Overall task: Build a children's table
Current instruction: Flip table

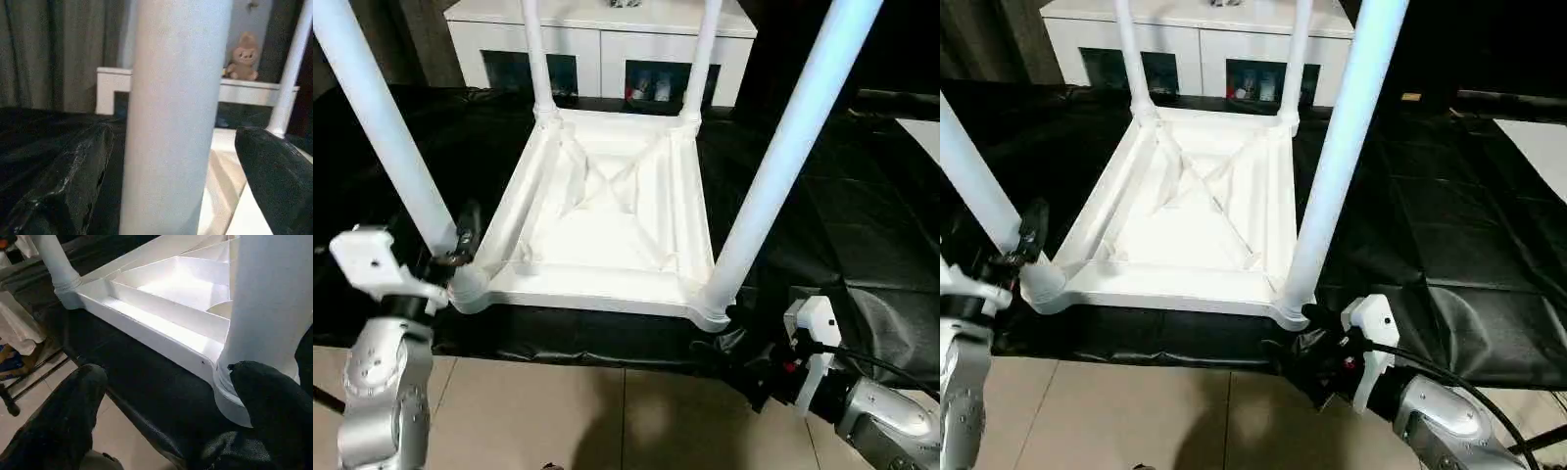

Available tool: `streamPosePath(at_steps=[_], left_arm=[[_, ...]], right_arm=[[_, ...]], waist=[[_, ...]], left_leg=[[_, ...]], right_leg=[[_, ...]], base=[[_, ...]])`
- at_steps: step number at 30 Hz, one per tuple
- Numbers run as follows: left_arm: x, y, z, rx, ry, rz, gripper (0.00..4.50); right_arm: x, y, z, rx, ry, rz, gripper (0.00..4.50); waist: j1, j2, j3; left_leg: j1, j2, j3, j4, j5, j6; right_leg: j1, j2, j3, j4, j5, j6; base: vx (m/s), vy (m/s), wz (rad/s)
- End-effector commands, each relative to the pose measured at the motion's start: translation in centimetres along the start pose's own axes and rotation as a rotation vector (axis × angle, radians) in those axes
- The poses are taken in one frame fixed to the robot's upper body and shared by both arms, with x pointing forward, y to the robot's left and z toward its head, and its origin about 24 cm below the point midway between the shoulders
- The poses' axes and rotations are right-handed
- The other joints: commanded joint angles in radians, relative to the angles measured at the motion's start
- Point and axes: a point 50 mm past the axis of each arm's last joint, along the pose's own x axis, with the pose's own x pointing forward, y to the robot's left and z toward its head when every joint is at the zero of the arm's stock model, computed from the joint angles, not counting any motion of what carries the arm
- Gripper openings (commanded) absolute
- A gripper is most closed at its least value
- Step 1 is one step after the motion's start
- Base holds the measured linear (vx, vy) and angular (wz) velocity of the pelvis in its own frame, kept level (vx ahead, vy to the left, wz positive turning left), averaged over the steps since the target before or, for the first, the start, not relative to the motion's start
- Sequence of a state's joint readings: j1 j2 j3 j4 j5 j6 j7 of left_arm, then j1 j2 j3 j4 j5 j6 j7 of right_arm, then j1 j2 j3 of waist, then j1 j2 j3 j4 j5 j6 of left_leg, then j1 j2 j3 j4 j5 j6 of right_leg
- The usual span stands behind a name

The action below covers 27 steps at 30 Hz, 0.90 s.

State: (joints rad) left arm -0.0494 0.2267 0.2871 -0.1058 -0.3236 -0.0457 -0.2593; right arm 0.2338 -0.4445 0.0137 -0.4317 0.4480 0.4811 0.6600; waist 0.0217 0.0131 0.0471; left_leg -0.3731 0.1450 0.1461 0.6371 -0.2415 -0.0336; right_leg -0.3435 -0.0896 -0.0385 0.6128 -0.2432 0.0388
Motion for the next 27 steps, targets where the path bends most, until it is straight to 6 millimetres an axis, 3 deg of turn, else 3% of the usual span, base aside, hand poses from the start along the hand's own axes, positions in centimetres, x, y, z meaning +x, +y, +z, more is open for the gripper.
streamPosePath(at_steps=[1, 4, 10, 20, 22, 25, 27], left_arm=[[0.2, -0.3, -0.3, -0.012, 0.021, -0.020, 4.42], [0.2, -1.0, -0.3, -0.054, 0.033, -0.034, 4.42], [-0.4, -1.7, -0.6, -0.073, 0.068, -0.071, 3.67], [-1.7, -1.8, -1.6, -0.055, 0.150, -0.109, 3.04], [-1.6, -1.8, -1.6, -0.066, 0.152, -0.116, 2.91], [-1.6, -1.9, -1.6, -0.062, 0.169, -0.131, 2.74], [-1.6, -2.0, -1.7, -0.057, 0.194, -0.147, 2.41]], right_arm=[[0.2, 0.4, 0.4, -0.028, 0.010, 0.013, 4.50], [0.6, 0.4, 0.5, -0.026, 0.008, 0.034, 4.50], [0.9, 0.8, 1.0, -0.037, -0.006, 0.106, 4.50], [1.4, 0.5, 1.7, -0.079, -0.024, 0.148, 4.50], [1.5, 0.4, 1.7, -0.084, -0.024, 0.149, 4.50], [1.5, 0.5, 1.7, -0.087, -0.023, 0.151, 4.50], [1.5, 0.5, 1.6, -0.092, -0.022, 0.154, 4.50]], waist=[[0.002, 0.011, -0.043], [0.005, 0.013, -0.042], [0.013, 0.011, -0.042], [0.016, 0.015, -0.043], [0.016, 0.011, -0.043], [0.017, 0.014, -0.041], [0.017, 0.014, -0.041]], left_leg=[[0.011, 0.076, -0.032, -0.105, -0.131, 0.029], [0.013, 0.078, -0.030, -0.107, -0.160, 0.023], [0.012, 0.081, -0.029, -0.109, -0.174, 0.020], [0.013, 0.080, -0.029, -0.109, -0.159, 0.020], [0.011, 0.080, -0.028, -0.111, -0.164, 0.019], [0.013, 0.079, -0.028, -0.113, -0.187, 0.013], [0.013, 0.079, -0.028, -0.114, -0.195, 0.007]], right_leg=[[0.021, -0.056, 0.037, -0.056, 0.091, -0.246], [0.021, -0.059, 0.039, -0.057, 0.051, -0.250], [0.019, -0.060, 0.041, -0.060, 0.009, -0.244], [0.017, -0.056, 0.039, -0.060, 0.027, -0.233], [0.017, -0.057, 0.039, -0.060, 0.021, -0.232], [0.015, -0.057, 0.040, -0.063, -0.007, -0.228], [0.015, -0.056, 0.040, -0.063, -0.018, -0.224]], base=[[0.000, 0.000, 0.00], [0.000, 0.000, 0.00], [0.000, 0.000, 0.00], [0.000, 0.000, 0.00], [0.000, 0.000, 0.00], [0.000, 0.000, 0.00], [0.000, 0.000, 0.00]])
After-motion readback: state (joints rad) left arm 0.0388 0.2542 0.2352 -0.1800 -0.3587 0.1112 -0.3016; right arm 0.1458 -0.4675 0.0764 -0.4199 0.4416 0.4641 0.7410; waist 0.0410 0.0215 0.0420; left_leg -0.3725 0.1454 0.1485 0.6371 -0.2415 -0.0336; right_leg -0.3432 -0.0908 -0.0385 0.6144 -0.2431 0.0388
